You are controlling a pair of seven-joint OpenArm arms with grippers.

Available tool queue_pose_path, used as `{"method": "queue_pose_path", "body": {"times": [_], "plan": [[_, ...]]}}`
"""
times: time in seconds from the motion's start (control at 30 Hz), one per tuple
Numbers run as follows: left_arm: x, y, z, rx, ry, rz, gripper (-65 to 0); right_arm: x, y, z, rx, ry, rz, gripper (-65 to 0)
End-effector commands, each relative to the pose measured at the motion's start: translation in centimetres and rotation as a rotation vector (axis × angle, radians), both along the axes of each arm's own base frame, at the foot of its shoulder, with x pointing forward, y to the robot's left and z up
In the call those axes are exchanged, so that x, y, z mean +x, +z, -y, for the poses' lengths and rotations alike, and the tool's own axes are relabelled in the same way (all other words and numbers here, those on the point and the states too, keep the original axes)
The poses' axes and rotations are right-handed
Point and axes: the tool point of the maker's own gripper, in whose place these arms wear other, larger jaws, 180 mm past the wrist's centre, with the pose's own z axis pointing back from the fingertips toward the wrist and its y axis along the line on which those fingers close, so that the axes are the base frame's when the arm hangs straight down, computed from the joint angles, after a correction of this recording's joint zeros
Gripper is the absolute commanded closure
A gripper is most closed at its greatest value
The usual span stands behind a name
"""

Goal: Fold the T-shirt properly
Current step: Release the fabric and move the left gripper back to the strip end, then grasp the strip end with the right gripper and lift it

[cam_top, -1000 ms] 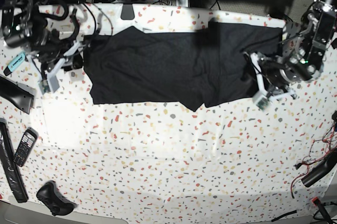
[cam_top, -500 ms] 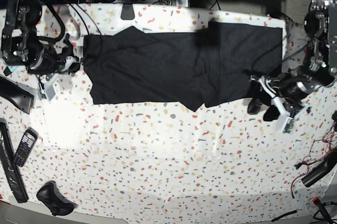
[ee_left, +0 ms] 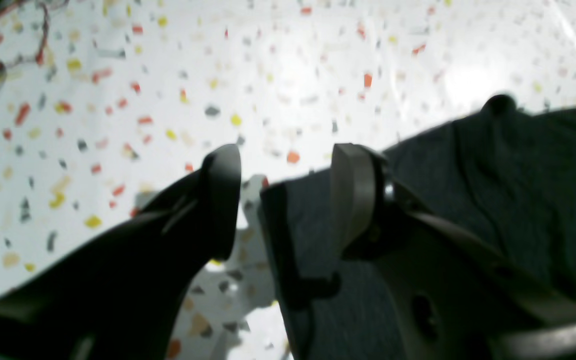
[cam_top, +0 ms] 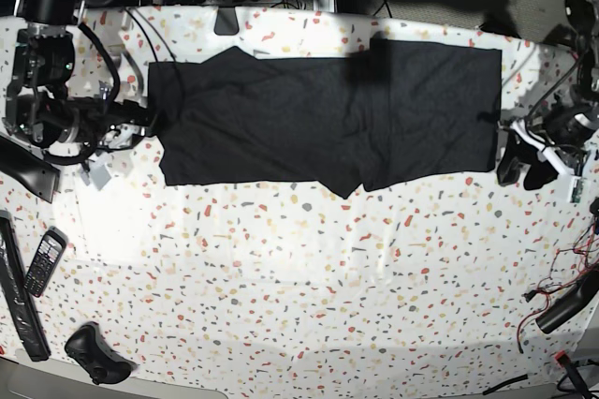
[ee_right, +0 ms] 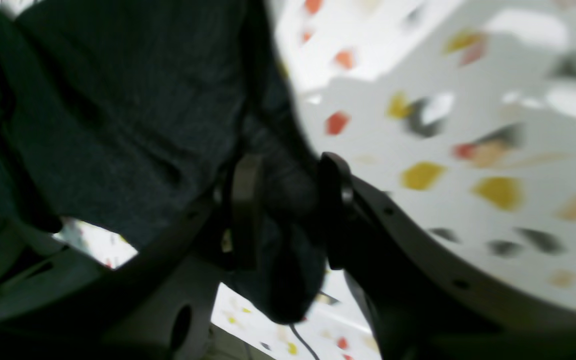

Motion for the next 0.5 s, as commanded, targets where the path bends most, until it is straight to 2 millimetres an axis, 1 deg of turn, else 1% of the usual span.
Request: {"method": "queue_pose_path", "body": {"times": [0.0,0.17,0.3,0.33,0.37,0.47], "plan": [[0.5,1.4,-0.2,0.000,-0.005,0.049,-27.9,1.1,1.3,0.1,0.007,0.003,0.047,-19.0],[-0.4,0.4,-0.3,0.010,-0.004,0.014,-27.9,0.8,0.6,-2.5,0.057,0.048,0.042,-19.0],[-0.7,-0.1,-0.3,0.018,-0.006,-0.011,-27.9,0.6,0.2,-4.1,0.080,0.081,0.042,-18.6],[-0.7,-0.1,-0.3,0.018,-0.006,-0.012,-27.9,0.6,0.1,-4.4,0.082,0.089,0.039,-17.4],[-0.7,-0.1,-0.3,0.018,-0.006,-0.012,-27.9,0.5,0.0,-4.8,0.086,0.096,0.037,-14.7],[-0.8,-0.2,-0.3,0.021,-0.007,-0.019,-27.9,0.8,0.0,-5.2,0.093,0.098,0.049,-3.0]]}}
